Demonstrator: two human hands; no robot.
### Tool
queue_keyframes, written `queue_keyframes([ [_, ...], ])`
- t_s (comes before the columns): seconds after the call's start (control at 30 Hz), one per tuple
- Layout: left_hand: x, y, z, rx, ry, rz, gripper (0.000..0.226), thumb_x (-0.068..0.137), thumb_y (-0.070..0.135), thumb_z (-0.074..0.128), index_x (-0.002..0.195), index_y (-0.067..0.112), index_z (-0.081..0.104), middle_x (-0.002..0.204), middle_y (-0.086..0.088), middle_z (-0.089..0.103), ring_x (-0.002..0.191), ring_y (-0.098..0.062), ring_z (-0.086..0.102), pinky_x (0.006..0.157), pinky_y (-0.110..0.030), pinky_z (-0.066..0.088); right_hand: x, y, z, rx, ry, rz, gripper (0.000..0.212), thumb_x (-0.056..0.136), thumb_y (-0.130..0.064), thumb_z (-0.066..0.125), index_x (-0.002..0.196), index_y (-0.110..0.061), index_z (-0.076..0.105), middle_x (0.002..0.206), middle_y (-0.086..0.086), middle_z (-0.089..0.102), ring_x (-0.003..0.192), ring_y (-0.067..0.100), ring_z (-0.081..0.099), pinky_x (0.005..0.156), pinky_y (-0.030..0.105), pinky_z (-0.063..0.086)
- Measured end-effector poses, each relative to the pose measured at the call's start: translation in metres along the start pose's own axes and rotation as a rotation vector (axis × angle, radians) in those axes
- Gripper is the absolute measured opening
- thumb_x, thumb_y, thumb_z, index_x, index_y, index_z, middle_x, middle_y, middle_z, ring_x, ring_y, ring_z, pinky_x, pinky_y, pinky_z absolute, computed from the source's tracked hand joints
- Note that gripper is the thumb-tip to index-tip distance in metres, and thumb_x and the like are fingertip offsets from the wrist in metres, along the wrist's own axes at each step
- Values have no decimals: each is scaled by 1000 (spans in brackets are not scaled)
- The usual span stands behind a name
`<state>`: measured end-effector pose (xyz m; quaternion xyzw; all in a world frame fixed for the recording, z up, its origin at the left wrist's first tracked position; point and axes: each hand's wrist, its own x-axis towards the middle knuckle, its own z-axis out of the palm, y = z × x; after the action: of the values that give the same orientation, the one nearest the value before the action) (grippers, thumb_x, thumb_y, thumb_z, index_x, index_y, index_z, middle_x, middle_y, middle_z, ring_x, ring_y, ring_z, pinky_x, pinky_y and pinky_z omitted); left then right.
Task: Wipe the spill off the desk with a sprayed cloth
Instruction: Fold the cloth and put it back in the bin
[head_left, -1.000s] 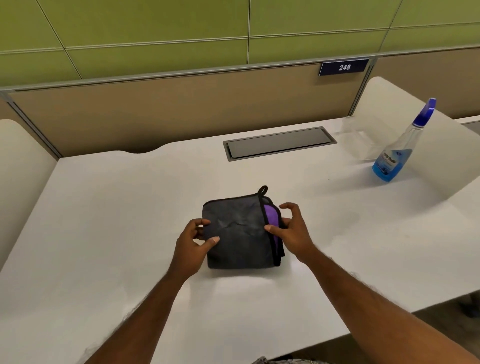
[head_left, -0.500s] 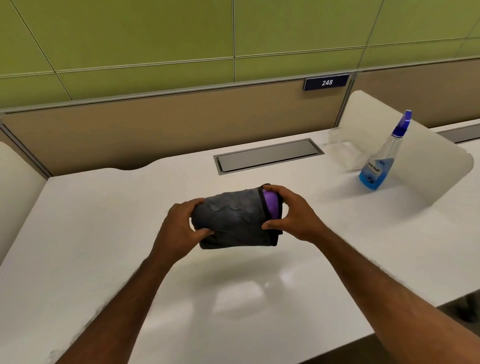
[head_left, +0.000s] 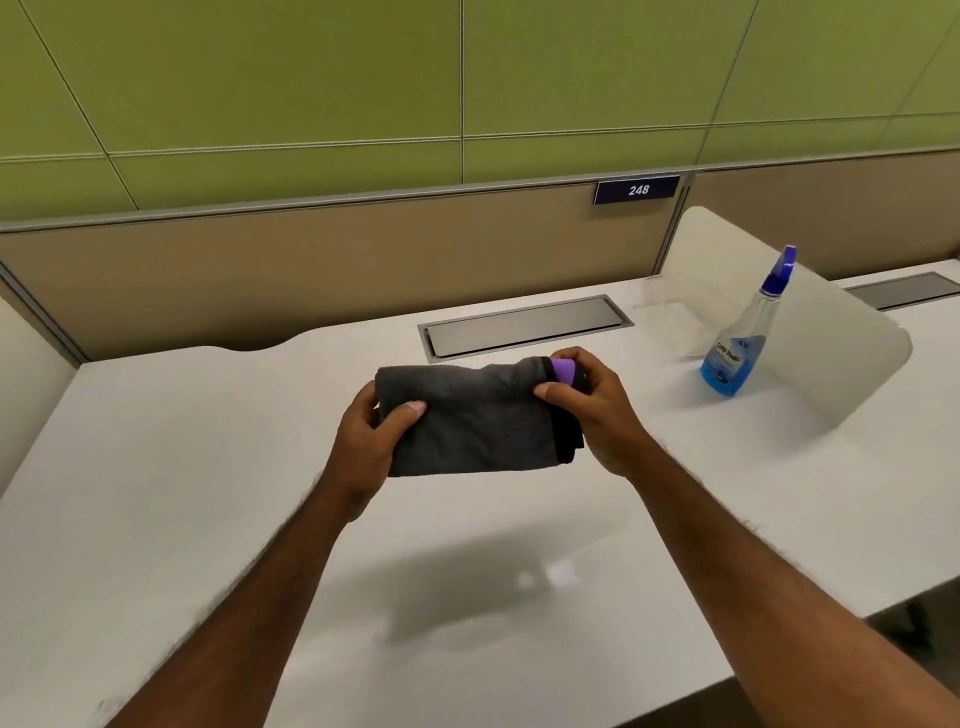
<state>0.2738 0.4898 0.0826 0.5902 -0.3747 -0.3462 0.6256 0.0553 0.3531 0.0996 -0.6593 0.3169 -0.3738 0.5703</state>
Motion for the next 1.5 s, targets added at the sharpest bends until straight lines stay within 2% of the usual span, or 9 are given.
queue_keyframes([
  [0.1,-1,3,11,-66,50,-85,25,95,22,57,118,13,55,108,-2,67,98,-17,67,65,-18,53,0,1,7,93,101,97,35,77,-24,76,106,-14,59,94,4,66,87,20,65,76,34,57],
  [0.2,-5,1,17,-138,48,-201,21,97,29,53,115,19,52,112,-1,64,95,-19,68,59,-32,58,-3,7,7,202,184,222,39,84,-26,73,118,-14,59,110,9,69,101,27,67,77,36,56],
  [0.37,-12,-9,30,-149,123,-293,36,97,35,53,125,12,50,115,-4,64,94,-21,68,59,-37,59,-29,18,4,359,48,364,38,92,-33,61,121,-7,64,117,9,70,109,24,66,85,30,52],
  [0.5,-17,-23,38,-162,143,-362,40,96,37,53,126,10,49,118,-9,62,98,-26,66,62,-41,60,-46,26,3,191,102,396,41,82,-20,74,119,-16,57,112,3,69,101,22,67,74,31,54],
  [0.73,-21,-40,65,-72,138,-395,43,96,40,54,125,10,50,119,-11,62,99,-29,66,59,-39,59,-49,48,-20,48,219,342,56,82,-24,76,130,-16,49,117,4,64,103,19,65,83,31,57],
  [0.93,-16,-44,116,126,153,-364,40,97,44,48,116,9,50,99,-14,67,53,-24,68,44,-28,50,-39,56,-69,55,199,335,35,89,-24,69,119,-23,51,105,-7,63,92,10,63,64,18,54],
  [1.07,-9,-50,165,183,183,-363,41,98,44,47,110,5,53,88,-17,67,44,-20,61,41,-27,44,-28,59,-116,25,188,357,38,90,-26,67,124,-20,50,105,-7,60,89,10,61,56,16,52],
  [1.4,17,-55,252,184,210,-388,39,98,43,46,109,7,56,89,-16,68,47,-21,62,43,-27,45,12,79,-201,-54,165,440,48,92,-21,62,137,-12,46,120,0,56,95,11,57,67,19,47],
  [1.5,33,-59,259,177,198,-406,38,97,44,48,115,11,52,100,-12,68,62,-27,70,49,-31,51,25,84,-209,-117,160,446,48,94,-21,59,139,-13,45,131,5,55,104,16,54,75,21,48],
])
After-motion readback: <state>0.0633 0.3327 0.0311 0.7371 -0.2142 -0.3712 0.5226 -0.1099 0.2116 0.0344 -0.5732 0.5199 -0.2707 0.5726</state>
